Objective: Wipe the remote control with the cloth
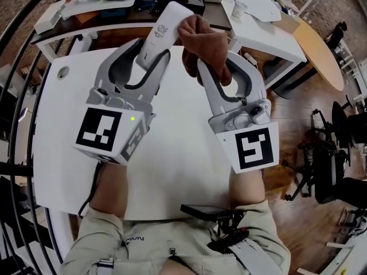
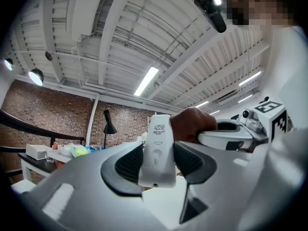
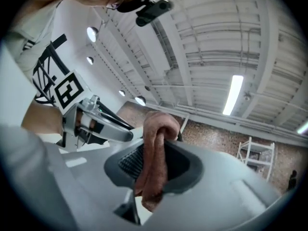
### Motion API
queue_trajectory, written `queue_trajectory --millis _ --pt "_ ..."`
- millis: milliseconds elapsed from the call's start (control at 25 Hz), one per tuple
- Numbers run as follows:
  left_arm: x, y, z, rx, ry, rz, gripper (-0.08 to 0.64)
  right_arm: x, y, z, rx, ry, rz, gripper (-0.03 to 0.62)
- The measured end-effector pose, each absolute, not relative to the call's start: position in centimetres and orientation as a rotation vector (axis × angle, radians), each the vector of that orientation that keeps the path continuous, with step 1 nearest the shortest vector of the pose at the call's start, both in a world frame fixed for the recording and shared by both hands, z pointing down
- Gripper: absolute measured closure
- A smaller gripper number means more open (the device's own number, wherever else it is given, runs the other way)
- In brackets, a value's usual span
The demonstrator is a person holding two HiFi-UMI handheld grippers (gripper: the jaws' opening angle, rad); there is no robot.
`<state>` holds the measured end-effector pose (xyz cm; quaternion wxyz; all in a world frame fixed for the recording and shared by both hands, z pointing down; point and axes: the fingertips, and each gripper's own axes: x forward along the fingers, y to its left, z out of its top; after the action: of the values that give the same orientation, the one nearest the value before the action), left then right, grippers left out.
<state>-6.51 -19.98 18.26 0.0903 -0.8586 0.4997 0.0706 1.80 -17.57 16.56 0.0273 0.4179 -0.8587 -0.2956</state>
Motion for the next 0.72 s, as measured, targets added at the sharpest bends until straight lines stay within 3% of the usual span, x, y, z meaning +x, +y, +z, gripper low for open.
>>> queue_trajectory --millis 360,720 --pt "-4.6 -21.5 21.4 -2.822 1.387 0.251 0.344 6.7 -21.9 17.8 1.582 -2.715 -0.656 0.505" --pt "-3.0 -21.3 22.2 -2.955 1.273 0.285 0.345 4.1 -22.0 19.5 1.404 -2.722 -0.678 0.505"
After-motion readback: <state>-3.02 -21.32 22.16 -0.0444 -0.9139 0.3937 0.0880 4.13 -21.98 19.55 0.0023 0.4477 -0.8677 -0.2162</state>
